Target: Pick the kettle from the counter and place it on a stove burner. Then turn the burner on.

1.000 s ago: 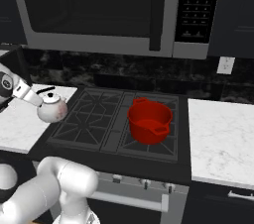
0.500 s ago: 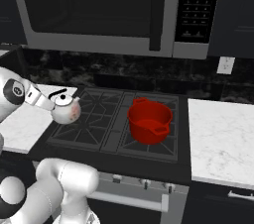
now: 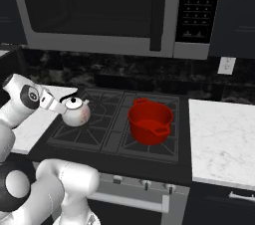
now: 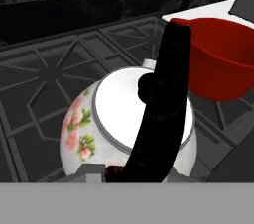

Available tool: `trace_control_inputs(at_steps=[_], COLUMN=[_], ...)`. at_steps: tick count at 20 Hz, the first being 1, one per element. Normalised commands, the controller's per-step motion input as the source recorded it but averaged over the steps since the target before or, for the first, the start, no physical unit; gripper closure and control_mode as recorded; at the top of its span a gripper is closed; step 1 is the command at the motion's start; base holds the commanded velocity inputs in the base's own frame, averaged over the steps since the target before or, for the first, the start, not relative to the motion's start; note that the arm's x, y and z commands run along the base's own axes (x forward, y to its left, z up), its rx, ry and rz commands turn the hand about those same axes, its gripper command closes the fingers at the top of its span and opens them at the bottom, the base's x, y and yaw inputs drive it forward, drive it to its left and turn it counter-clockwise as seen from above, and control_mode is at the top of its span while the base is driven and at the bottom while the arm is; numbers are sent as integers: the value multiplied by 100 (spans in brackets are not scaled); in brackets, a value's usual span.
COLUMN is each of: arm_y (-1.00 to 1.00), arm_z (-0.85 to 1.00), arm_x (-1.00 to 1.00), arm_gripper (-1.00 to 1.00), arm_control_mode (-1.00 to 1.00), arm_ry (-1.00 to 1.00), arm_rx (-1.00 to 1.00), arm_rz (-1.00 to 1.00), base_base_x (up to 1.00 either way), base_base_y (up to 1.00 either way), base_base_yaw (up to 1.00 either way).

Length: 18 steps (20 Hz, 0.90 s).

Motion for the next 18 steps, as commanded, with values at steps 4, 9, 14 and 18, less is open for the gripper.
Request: trace_control_inputs(at_steps=[4, 9, 14, 18], arm_y=[0, 0, 0, 0], arm_z=[-37, -34, -34, -35], arm_x=[36, 23, 20, 20], arm_gripper=[100, 100, 100, 100], arm_control_mode=[-100, -100, -100, -100], arm_ry=[0, 0, 0, 0], arm_rx=[-4, -4, -4, -4], arm_rz=[0, 0, 0, 0], base_base_x=[0, 0, 0, 0], base_base_y=[0, 0, 0, 0], base_base_yaw=[0, 0, 0, 0])
